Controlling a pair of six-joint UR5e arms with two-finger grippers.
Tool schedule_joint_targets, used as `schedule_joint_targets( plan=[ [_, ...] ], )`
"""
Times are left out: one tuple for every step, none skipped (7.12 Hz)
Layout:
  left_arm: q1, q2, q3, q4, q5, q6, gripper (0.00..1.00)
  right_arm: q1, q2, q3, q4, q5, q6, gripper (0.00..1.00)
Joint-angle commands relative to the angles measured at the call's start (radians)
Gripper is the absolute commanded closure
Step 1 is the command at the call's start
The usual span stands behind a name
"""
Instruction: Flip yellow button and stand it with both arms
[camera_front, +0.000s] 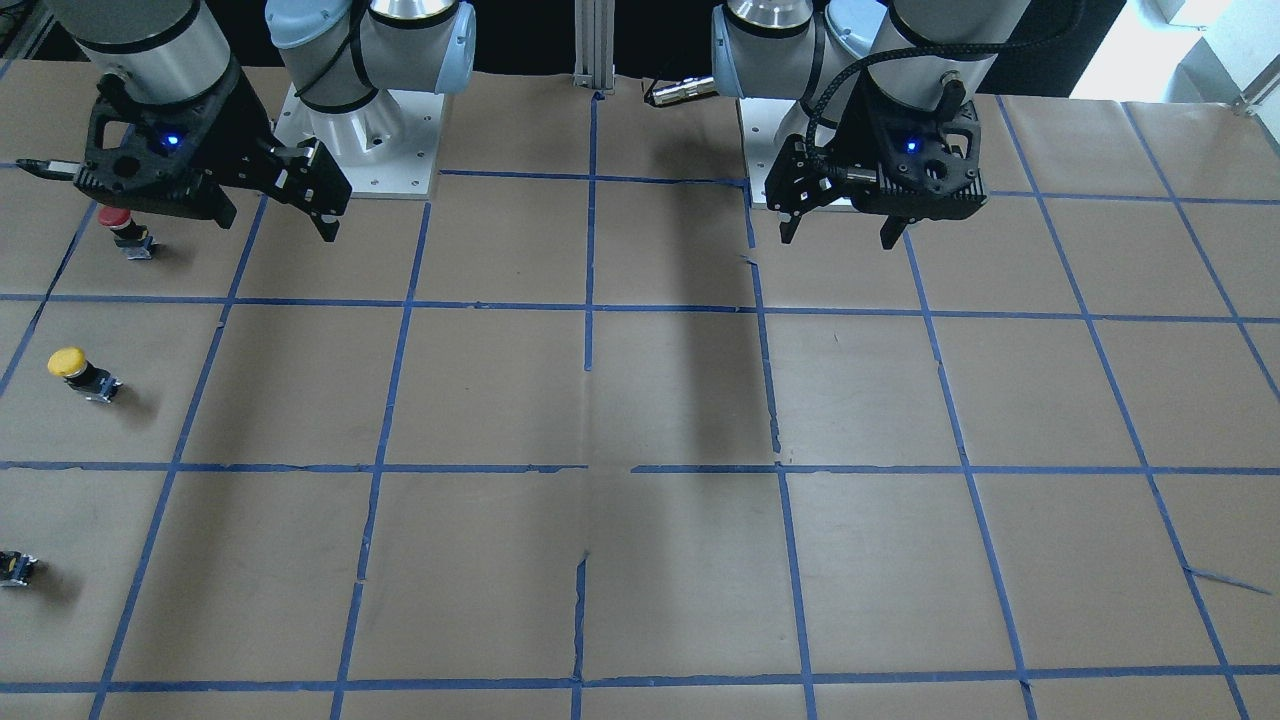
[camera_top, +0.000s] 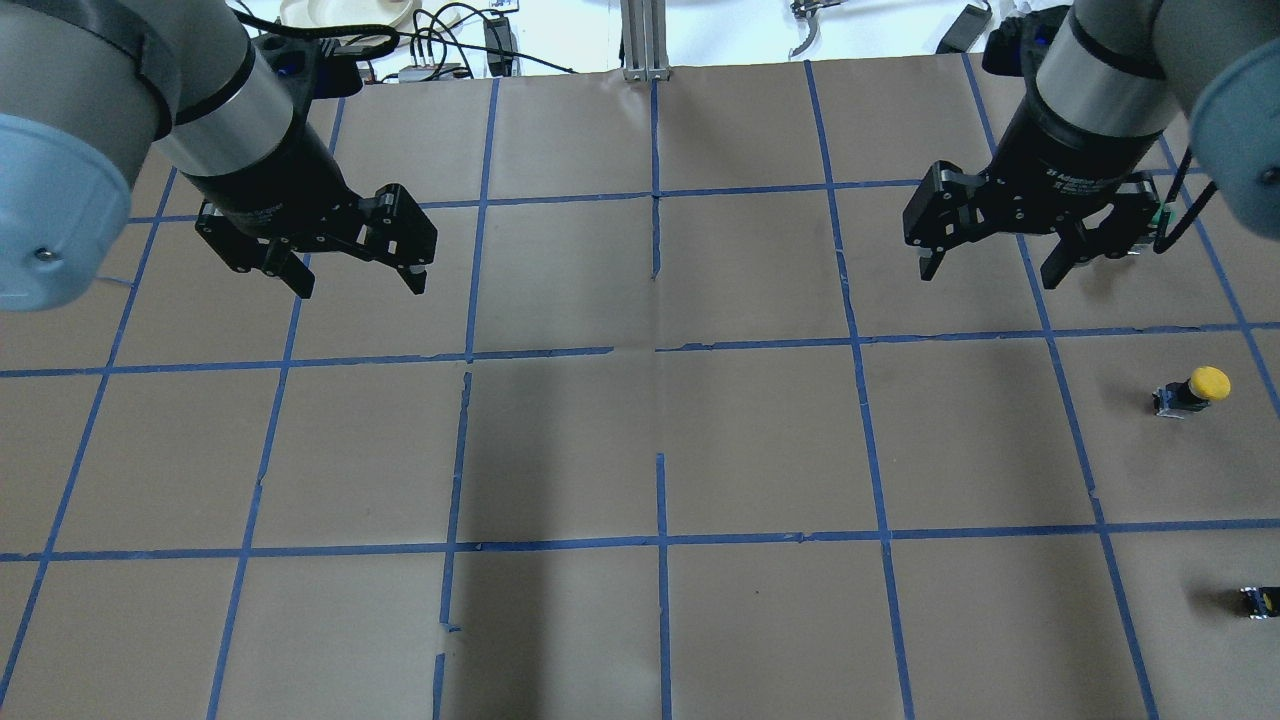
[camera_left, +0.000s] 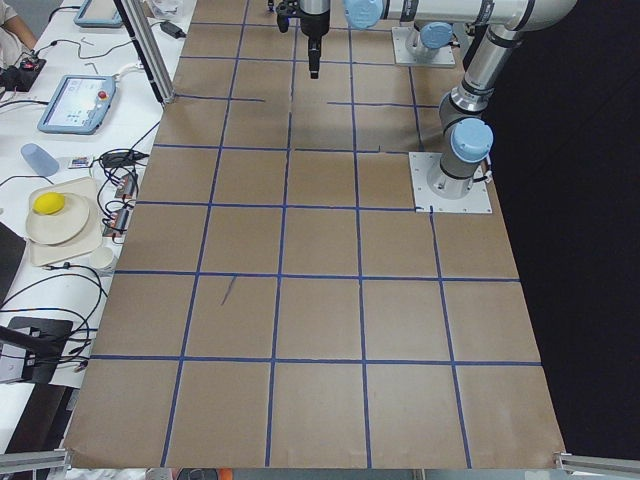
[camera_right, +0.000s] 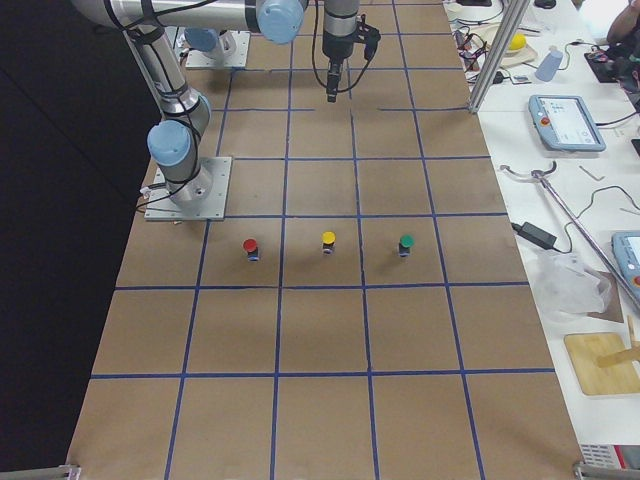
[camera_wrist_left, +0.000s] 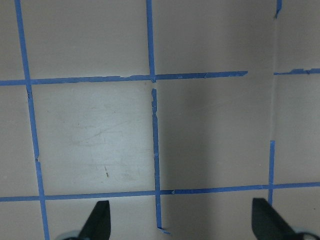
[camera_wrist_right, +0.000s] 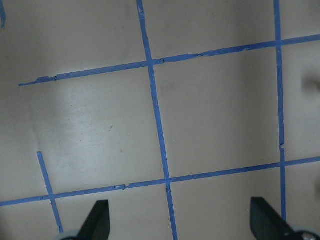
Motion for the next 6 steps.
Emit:
schedule_joint_targets(
  plan=[
    [0.007, 0.000, 0.004, 0.002, -0.001, 0.000, 0.00, 0.012, -0.012, 0.015, -0.031, 0.000, 0.000, 0.00],
    [0.008, 0.000, 0.011, 0.002, -0.002, 0.000, 0.00, 0.012, -0.011, 0.023, -0.017, 0.000, 0.000, 0.00],
    [0.010, -0.001, 0.013, 0.002, -0.004, 0.000, 0.00, 0.006, -0.021, 0.021, -0.016, -0.003, -0.002, 0.00],
    [0.008, 0.003, 0.014, -0.001, -0.001, 0.000, 0.00, 0.009, -0.024, 0.021, -0.020, 0.000, -0.002, 0.00],
    [0.008, 0.003, 0.018, -0.001, -0.002, 0.000, 0.00, 0.008, -0.025, 0.021, -0.022, -0.002, -0.002, 0.00],
    [0.005, 0.005, 0.018, -0.004, -0.002, 0.000, 0.00, 0.008, -0.023, 0.021, -0.026, -0.003, -0.002, 0.00]
  ],
)
